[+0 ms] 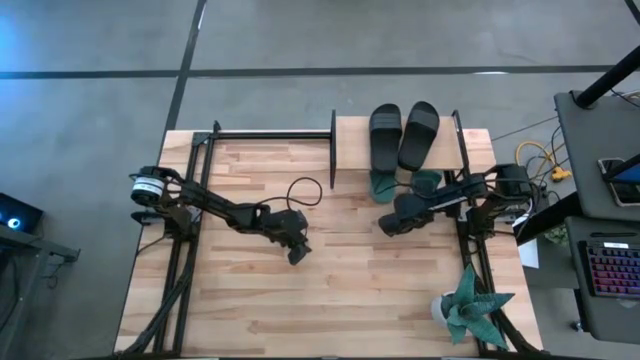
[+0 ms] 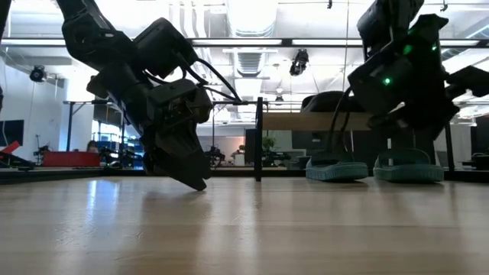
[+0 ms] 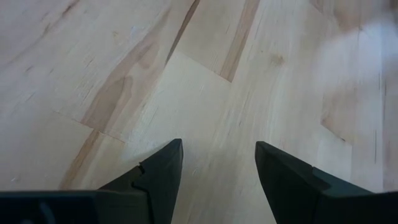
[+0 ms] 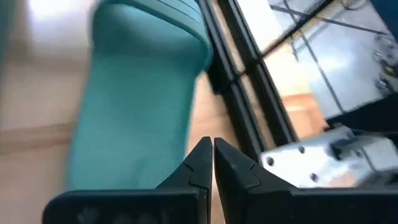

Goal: Pick and place slides into the shelf
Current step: Adjust the green slippers under the shelf

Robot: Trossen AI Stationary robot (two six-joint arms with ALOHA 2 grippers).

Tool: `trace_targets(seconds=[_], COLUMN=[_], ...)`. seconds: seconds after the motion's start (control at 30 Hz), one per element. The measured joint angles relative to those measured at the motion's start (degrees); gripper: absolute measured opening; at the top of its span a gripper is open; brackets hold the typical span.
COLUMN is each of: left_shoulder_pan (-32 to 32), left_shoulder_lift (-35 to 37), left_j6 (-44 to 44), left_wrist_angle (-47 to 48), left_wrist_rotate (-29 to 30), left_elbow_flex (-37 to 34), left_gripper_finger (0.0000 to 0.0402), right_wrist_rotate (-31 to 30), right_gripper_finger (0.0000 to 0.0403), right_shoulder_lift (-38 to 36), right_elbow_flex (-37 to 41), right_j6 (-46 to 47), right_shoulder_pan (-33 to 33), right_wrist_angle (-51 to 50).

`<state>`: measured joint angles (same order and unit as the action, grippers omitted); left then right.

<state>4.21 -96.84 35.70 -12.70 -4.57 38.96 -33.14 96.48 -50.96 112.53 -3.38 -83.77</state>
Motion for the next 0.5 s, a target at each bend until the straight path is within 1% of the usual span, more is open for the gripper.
trace_targets(seconds=[0.07,0.2,0.33,0.5], left_shoulder_pan=[0.0,0.0,0.0,0.0], left_shoulder_lift=[0.0,0.0,0.0,0.0], left_j6=[0.0,0.1,0.5,1.5], left_wrist_angle=[-0.1,-0.2,-0.2,-0.3], left_wrist_rotate=[0.1,0.1,0.2,0.3], left_elbow_flex=[0.0,0.0,0.0,0.0], left_gripper_finger=[0.0191,0.0191,0.0191,0.0191], right_wrist_rotate=[-1.7,-2.5,-1.4,-1.0], right_gripper_finger=[0.0009,0.0009,0.0009,0.0009], right_shoulder_lift=[0.0,0.1,0.1,0.1], right_elbow_flex=[0.9,4.3,7.0,8.4], right_j6=[0.0,-0.1,-4.7,-10.7], right_shoulder_pan=[0.3,1.9,3.5,4.0], right_wrist_angle=[2.0,9.4,17.9,24.5])
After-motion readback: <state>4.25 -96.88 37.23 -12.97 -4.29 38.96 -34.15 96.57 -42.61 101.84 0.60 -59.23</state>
